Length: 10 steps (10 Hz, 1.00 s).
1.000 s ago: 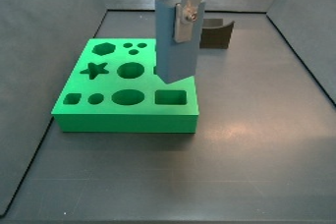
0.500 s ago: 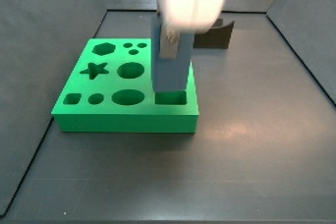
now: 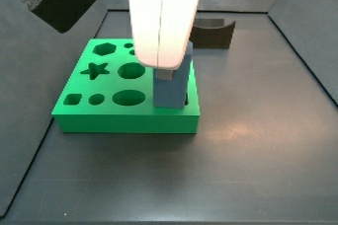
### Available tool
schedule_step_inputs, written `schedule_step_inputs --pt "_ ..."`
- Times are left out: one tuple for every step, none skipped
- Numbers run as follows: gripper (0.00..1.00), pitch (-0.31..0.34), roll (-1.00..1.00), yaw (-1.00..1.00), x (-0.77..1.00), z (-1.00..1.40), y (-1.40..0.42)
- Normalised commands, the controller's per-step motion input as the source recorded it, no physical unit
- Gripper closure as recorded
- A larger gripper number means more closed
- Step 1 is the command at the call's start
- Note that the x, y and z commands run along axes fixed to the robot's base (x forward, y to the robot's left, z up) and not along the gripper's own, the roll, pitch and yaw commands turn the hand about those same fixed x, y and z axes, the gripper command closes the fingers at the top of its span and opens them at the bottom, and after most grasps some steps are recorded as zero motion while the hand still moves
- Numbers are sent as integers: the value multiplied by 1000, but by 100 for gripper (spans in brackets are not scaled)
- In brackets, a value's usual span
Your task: Insert the rectangle object.
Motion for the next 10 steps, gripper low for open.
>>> schedule_step_inputs --pt "100 0 39 166 83 -166 111" --pt "100 0 63 331 0 -254 257" --pt "100 -6 20 526 20 -269 354" --pt "100 -26 14 566 69 -257 246" --pt "100 -34 -27 0 29 -306 0" --pt "100 -74 -47 -77 157 -366 -123" --pt "100 -87 -60 -46 189 -363 -103" --pt "100 -166 -113 0 0 -337 -49" --pt "100 -223 -120 0 -40 -297 0" --pt "100 -229 -86 40 -97 -251 -43"
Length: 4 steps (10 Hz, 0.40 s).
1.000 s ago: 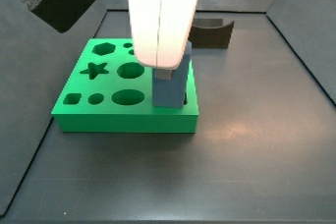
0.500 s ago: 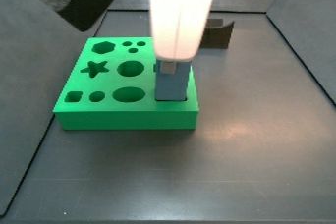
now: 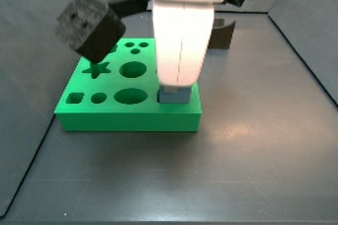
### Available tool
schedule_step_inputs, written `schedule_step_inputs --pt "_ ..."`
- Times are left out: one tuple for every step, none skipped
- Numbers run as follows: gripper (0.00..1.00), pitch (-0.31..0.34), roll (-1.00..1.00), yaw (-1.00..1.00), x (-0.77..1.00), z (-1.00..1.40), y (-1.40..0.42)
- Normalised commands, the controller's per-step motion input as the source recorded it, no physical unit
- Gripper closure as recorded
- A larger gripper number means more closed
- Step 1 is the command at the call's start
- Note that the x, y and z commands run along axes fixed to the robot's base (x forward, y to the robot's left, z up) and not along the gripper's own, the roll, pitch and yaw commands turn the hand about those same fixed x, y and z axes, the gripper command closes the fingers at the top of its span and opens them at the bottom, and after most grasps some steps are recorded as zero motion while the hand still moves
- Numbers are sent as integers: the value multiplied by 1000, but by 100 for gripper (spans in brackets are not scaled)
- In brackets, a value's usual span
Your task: Insert the rectangle object.
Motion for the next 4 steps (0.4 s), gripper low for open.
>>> schedule_step_inputs --pt "100 -180 0 14 -100 -320 -54" --pt "100 -196 -83 0 -77 -400 0" --pt "100 -229 -200 0 -71 -494 0" --pt "100 -37 0 0 0 -140 -20"
